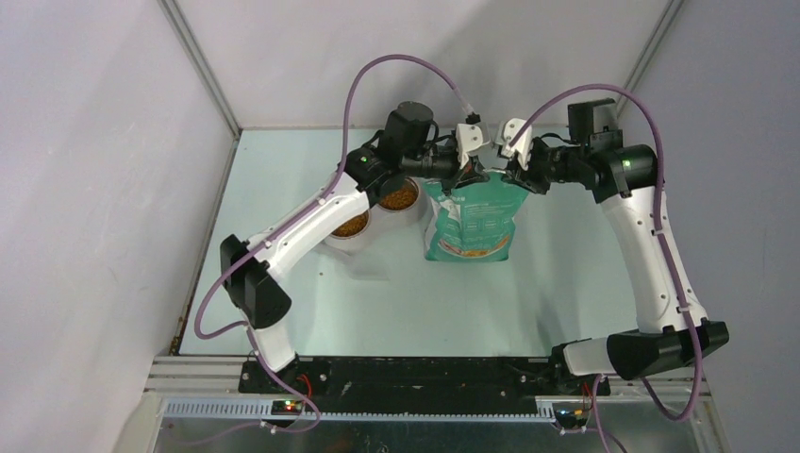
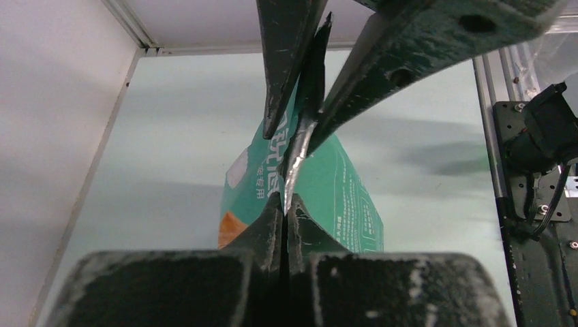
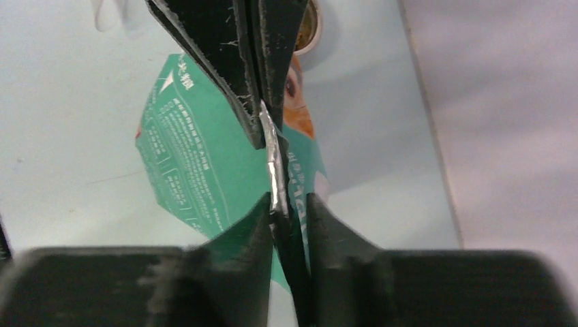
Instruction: Serve the pet food
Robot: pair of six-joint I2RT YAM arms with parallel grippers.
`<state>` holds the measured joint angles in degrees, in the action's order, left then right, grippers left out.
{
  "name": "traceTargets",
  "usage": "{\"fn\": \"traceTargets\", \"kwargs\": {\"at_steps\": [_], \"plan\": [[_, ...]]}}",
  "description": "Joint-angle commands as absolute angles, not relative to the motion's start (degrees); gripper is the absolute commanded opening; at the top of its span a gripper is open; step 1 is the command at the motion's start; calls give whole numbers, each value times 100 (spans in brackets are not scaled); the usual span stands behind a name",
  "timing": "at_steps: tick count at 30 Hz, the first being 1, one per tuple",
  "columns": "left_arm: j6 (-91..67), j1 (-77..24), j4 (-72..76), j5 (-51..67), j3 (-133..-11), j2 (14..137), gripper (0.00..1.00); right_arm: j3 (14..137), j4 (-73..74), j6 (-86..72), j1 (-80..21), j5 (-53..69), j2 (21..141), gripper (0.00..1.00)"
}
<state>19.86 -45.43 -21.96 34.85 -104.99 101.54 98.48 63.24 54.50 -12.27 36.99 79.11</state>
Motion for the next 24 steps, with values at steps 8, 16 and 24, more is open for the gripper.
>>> {"fn": "traceTargets", "kwargs": {"at_steps": [8, 16, 24], "plan": [[1962, -4568, -2213, 3297, -10609, 9968, 32, 9702, 5659, 6048, -1478, 3178, 7545, 0], [2432, -4289, -2862, 3205, -9835, 9325, 21, 9712, 5566, 6131, -1471, 3160, 7490, 0], [2507, -4192, -2851, 2984, -9539, 9106, 0, 9631, 5472, 6090, -1617, 3190, 7532, 12]]}}
